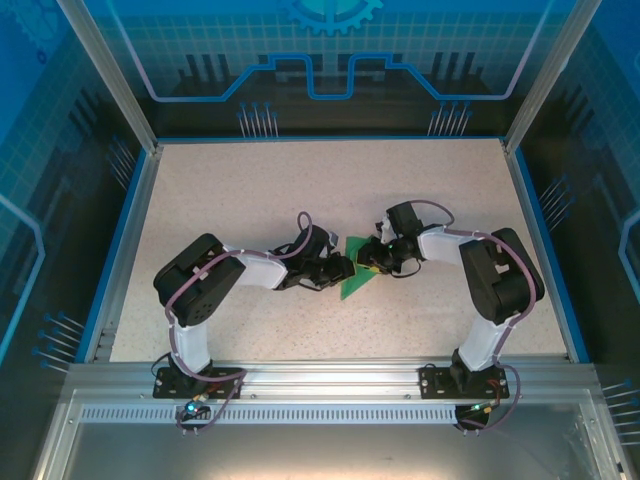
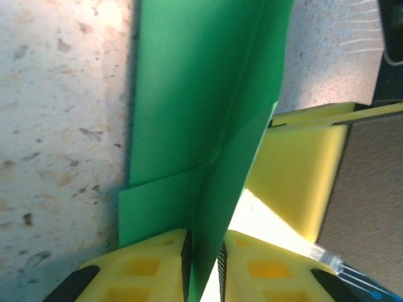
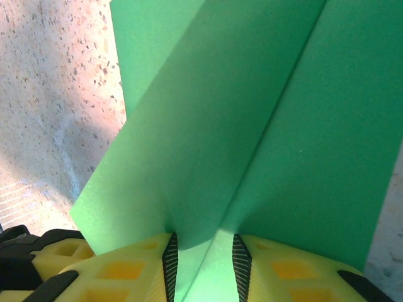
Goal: Fold a paper plane with a square sheet of paper (pick it up from the middle)
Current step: Fourth fold the wing at the center of the table.
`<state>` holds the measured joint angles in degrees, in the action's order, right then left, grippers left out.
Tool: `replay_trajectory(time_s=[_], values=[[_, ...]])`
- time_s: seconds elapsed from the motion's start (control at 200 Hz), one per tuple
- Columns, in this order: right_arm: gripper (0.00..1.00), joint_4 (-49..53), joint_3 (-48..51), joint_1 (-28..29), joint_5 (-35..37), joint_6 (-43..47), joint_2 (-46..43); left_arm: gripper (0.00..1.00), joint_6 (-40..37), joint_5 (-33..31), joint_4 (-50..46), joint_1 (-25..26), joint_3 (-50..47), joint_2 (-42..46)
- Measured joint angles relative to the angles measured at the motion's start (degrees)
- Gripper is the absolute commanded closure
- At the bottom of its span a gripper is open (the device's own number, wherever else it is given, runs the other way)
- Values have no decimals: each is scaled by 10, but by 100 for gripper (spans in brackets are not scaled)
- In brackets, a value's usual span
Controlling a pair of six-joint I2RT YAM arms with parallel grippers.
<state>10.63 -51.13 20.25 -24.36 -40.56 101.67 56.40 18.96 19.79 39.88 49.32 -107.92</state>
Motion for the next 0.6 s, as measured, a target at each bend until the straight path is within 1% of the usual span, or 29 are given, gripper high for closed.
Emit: replay_trajectory(time_s=[0.215,0.485,0.6], values=[[69,6,-6,1,4,0,4,73,-50,-40,-65,17,0,25],[69,9,-7,1,8,-1,4,72,-103,-118,-152,55,33,34],[70,9,-7,1,8,-2,5,68,-118,-154,-185,68,50,34]])
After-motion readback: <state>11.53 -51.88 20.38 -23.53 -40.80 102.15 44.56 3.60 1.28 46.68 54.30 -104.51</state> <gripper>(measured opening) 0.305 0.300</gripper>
